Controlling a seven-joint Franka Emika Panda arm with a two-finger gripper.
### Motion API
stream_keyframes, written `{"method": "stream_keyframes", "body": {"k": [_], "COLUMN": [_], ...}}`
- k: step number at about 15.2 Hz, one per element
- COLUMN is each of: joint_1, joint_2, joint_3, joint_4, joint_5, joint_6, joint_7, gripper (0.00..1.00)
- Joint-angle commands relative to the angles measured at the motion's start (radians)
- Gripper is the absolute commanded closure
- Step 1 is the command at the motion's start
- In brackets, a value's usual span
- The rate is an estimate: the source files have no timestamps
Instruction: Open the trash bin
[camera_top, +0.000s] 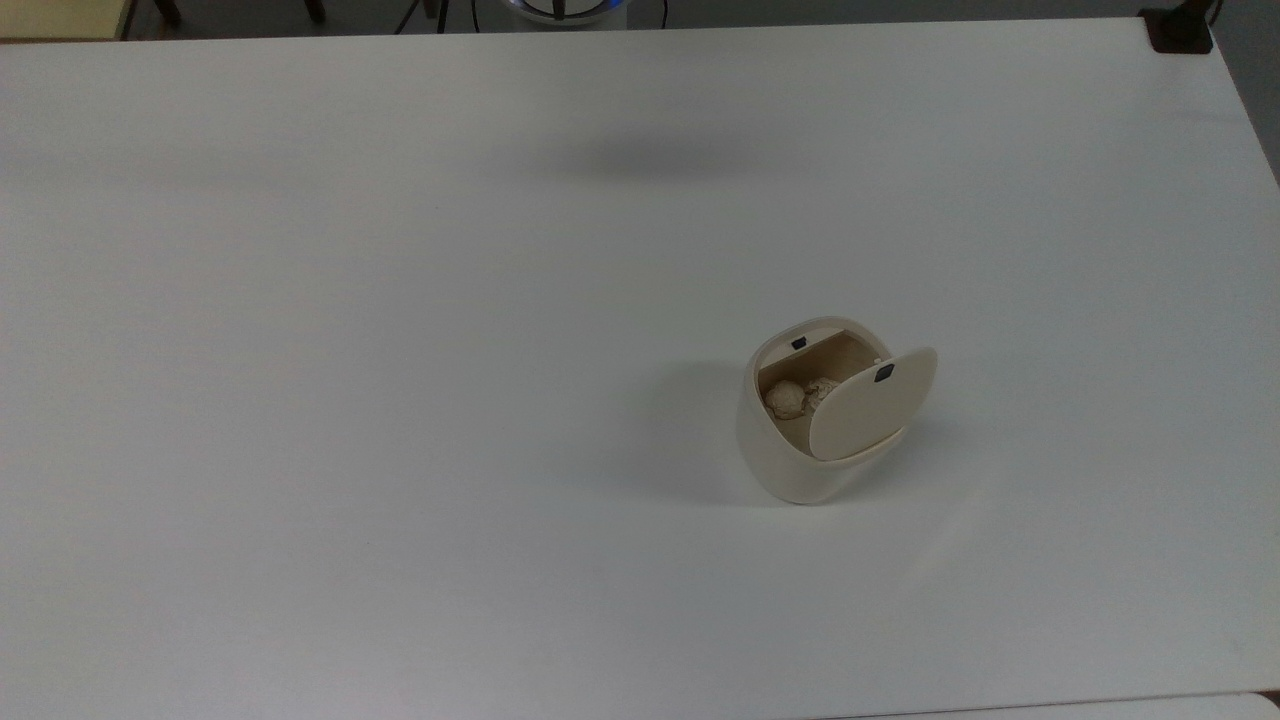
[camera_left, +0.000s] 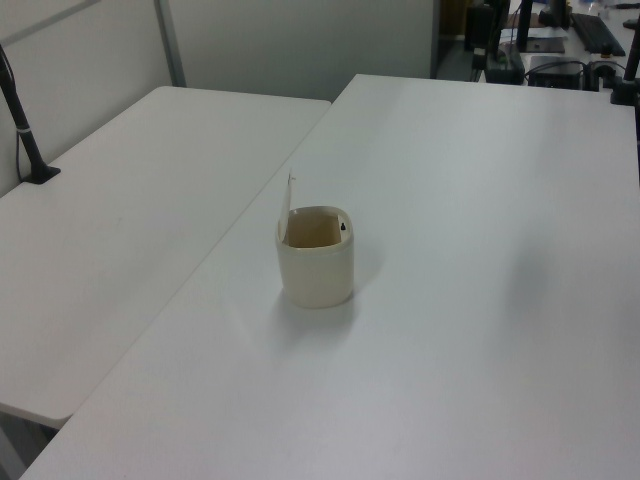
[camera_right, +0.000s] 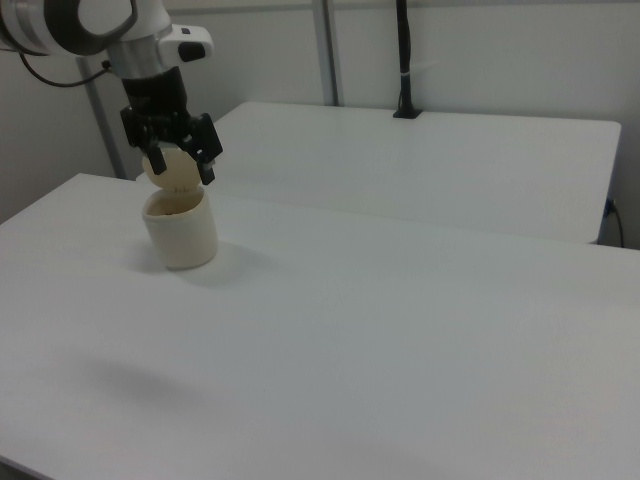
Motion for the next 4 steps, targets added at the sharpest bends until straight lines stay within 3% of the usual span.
{"method": "stream_keyframes", "body": {"k": [1, 4], "joint_1": [0.003, 0.008], "joint_2": [0.004, 0.006], "joint_3": [-0.005, -0.005], "joint_4": [-0.002, -0.002], "joint_5": [-0.039, -0.041], "joint_6": [0.005, 0.005], "joint_7": [-0.049, -0.045], "gripper": [0.0, 0.0]}}
